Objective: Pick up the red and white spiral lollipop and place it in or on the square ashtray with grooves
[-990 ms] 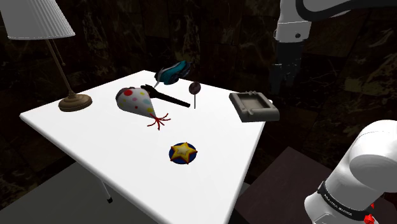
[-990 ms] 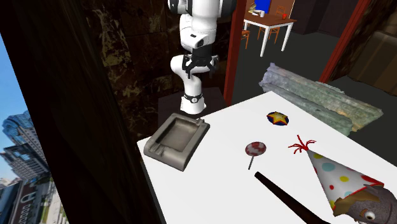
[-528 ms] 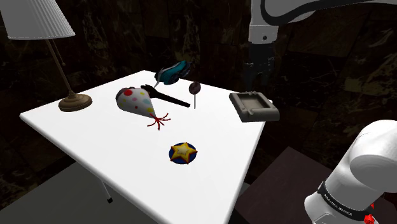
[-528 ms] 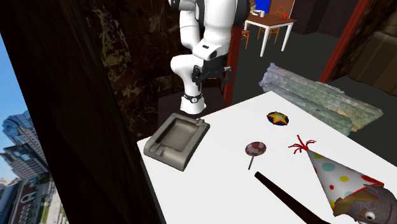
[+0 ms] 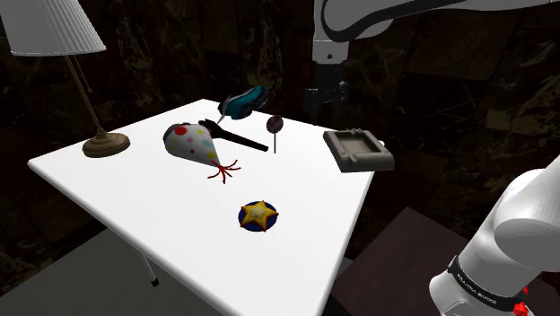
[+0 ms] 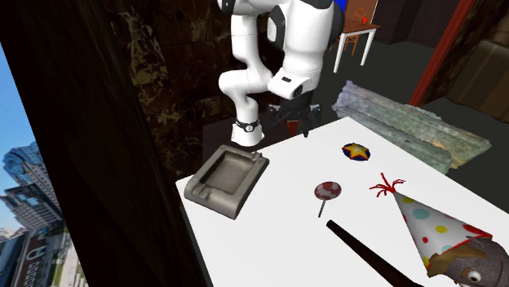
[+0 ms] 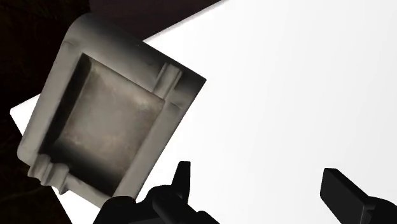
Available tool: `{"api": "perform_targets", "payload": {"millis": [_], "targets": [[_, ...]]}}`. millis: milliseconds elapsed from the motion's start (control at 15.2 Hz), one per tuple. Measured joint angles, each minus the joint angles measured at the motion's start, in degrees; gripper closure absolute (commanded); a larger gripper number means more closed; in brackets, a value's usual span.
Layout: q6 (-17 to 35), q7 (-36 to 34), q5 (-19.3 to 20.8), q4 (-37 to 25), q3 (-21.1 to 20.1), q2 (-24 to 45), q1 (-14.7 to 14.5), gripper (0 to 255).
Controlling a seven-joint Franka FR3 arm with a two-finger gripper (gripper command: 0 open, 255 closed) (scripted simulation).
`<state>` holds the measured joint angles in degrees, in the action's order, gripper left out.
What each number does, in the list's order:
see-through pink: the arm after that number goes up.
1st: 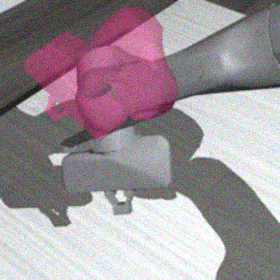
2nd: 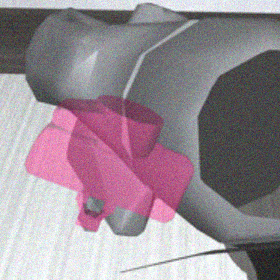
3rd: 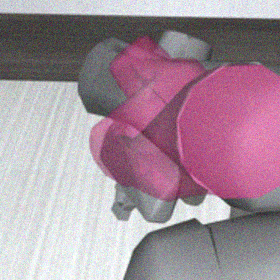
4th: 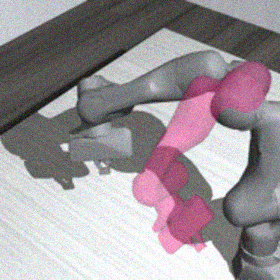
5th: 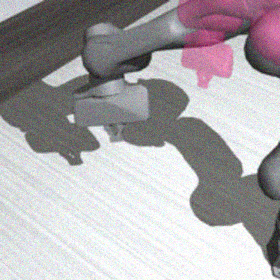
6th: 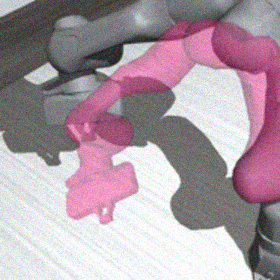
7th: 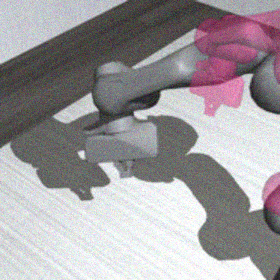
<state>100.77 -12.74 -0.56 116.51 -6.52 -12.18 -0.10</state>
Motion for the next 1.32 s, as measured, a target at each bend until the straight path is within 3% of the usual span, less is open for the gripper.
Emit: {"api": "perform_targets", "payload": {"millis": [396,858,1320], "targets": [[1.00,-3.54,0.94,-13.50,-1.34,13.27,-0.69,0],[-1.52,-7.29,2.67,-32.35,-2.14,28.25,-2.46,0],[2.47,-7.54,2.94,-30.73,-2.02,30.48,-2.52,0]]}}
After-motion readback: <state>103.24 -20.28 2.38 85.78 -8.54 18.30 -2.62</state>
